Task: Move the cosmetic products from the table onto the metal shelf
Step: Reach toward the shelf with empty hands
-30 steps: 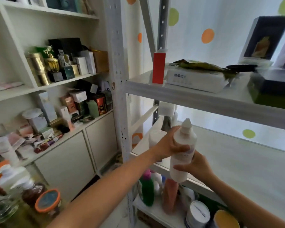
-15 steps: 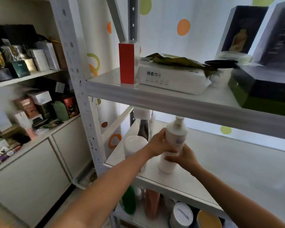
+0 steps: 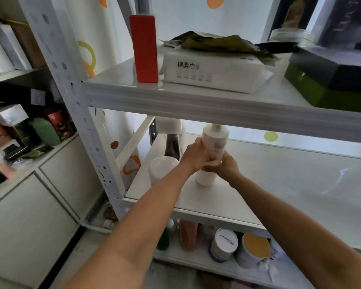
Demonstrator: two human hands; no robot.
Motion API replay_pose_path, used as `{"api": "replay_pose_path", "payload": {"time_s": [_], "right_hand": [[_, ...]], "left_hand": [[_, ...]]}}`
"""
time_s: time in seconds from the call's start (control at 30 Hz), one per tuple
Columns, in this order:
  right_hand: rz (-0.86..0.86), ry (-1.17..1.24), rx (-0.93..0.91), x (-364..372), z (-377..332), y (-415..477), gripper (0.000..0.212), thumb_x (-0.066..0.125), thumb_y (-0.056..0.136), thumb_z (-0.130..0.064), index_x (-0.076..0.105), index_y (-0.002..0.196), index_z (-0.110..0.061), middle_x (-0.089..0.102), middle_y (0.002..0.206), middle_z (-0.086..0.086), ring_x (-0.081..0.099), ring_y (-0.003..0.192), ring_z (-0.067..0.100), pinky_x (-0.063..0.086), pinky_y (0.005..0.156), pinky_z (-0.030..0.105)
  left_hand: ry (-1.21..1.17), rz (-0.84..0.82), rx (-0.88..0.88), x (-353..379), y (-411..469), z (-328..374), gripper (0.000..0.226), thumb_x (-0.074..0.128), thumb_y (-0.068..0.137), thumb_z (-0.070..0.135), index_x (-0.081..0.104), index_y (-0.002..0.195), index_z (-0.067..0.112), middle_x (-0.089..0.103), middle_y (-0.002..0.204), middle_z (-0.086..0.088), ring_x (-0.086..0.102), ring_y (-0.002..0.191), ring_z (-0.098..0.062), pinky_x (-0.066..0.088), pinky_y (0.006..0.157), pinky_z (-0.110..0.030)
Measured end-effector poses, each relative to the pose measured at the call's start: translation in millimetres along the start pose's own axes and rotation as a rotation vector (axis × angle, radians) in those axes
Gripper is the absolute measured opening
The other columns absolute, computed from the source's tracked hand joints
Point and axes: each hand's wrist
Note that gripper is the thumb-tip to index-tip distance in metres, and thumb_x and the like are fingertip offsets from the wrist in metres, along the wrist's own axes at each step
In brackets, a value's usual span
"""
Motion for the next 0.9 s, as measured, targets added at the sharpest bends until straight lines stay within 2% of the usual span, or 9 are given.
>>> {"api": "replay_pose_path", "payload": {"time_s": [0.1, 0.2, 0.37, 0.47, 0.6, 0.7, 0.83, 0.9], "right_hand": [[0.021, -0.052, 0.03, -0.6, -0.3, 1.7, 0.068, 0.084, 0.064, -0.032, 0.052, 0.121, -0.012, 0.064, 0.116, 0.007, 0.061, 0.102, 0.028, 0.053, 0.087, 0.045], [0.054, -0.119, 0.06, 0.1, -1.1, 3.7, 0.065, 0.082, 0.067, -0.035, 0.053, 0.12, -0.011, 0.064, 0.115, 0.007, 0.061, 0.105, 0.027, 0.052, 0.088, 0.039], [0.054, -0.209, 0.081, 1.3, -3.9, 7.2, 0.059, 0.079, 0.068, -0.045, 0.058, 0.114, -0.014, 0.067, 0.108, 0.005, 0.063, 0.095, 0.023, 0.048, 0.074, 0.029], [0.053, -0.218, 0.067, 2.8, -8.5, 8.6, 0.054, 0.076, 0.072, -0.044, 0.059, 0.113, -0.013, 0.067, 0.107, 0.006, 0.063, 0.095, 0.023, 0.045, 0.073, 0.028], [0.066, -0.213, 0.081, 0.5, -6.9, 8.8, 0.054, 0.076, 0.072, -0.044, 0.06, 0.113, -0.012, 0.067, 0.107, 0.008, 0.064, 0.095, 0.024, 0.045, 0.073, 0.028], [0.075, -0.205, 0.085, -0.1, -8.7, 7.2, 0.055, 0.078, 0.071, -0.042, 0.06, 0.113, -0.012, 0.067, 0.107, 0.008, 0.064, 0.095, 0.025, 0.044, 0.072, 0.028], [0.082, -0.173, 0.106, 0.3, -5.0, 15.0, 0.053, 0.078, 0.07, -0.039, 0.063, 0.113, -0.012, 0.067, 0.107, 0.008, 0.064, 0.096, 0.025, 0.051, 0.078, 0.031], [0.088, -0.188, 0.077, 1.2, -0.3, 24.5, 0.051, 0.077, 0.07, -0.041, 0.063, 0.111, -0.013, 0.068, 0.106, 0.007, 0.064, 0.095, 0.025, 0.05, 0.075, 0.03]], "left_hand": [[0.028, 0.018, 0.013, 2.5, 3.2, 2.2, 0.059, 0.073, 0.083, 0.023, 0.043, 0.131, 0.005, 0.058, 0.128, -0.013, 0.056, 0.116, -0.033, 0.047, 0.093, -0.038], [0.031, 0.025, 0.02, 3.4, 5.9, 2.6, 0.059, 0.074, 0.082, 0.02, 0.043, 0.13, 0.004, 0.058, 0.127, -0.014, 0.056, 0.116, -0.034, 0.048, 0.092, -0.04], [0.069, 0.032, 0.06, 9.8, 12.4, -0.5, 0.059, 0.072, 0.084, 0.021, 0.041, 0.132, 0.003, 0.057, 0.129, -0.016, 0.055, 0.118, -0.034, 0.045, 0.098, -0.04], [0.066, 0.053, 0.068, 9.3, 18.6, -5.3, 0.058, 0.072, 0.085, 0.025, 0.042, 0.13, 0.004, 0.057, 0.129, -0.014, 0.056, 0.118, -0.033, 0.045, 0.094, -0.036], [0.069, 0.058, 0.068, 13.0, 23.1, -4.2, 0.058, 0.074, 0.083, 0.021, 0.043, 0.128, 0.001, 0.057, 0.129, -0.015, 0.056, 0.117, -0.033, 0.045, 0.09, -0.031], [0.089, 0.068, 0.064, 13.2, 24.8, -5.0, 0.058, 0.074, 0.082, 0.021, 0.043, 0.128, 0.001, 0.057, 0.129, -0.016, 0.056, 0.117, -0.033, 0.047, 0.096, -0.037], [0.083, 0.059, 0.061, 13.4, 36.1, -9.4, 0.055, 0.075, 0.081, 0.02, 0.046, 0.124, 0.002, 0.059, 0.125, -0.015, 0.058, 0.112, -0.032, 0.045, 0.084, -0.031], [0.06, 0.083, 0.069, 15.2, 43.0, -9.5, 0.056, 0.075, 0.081, 0.019, 0.046, 0.125, 0.002, 0.059, 0.126, -0.014, 0.058, 0.112, -0.032, 0.043, 0.082, -0.029]]}}
Point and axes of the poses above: each hand's wrist, its own y-axis towards the middle knuckle, its own x-axis out of the palm, z = x × y
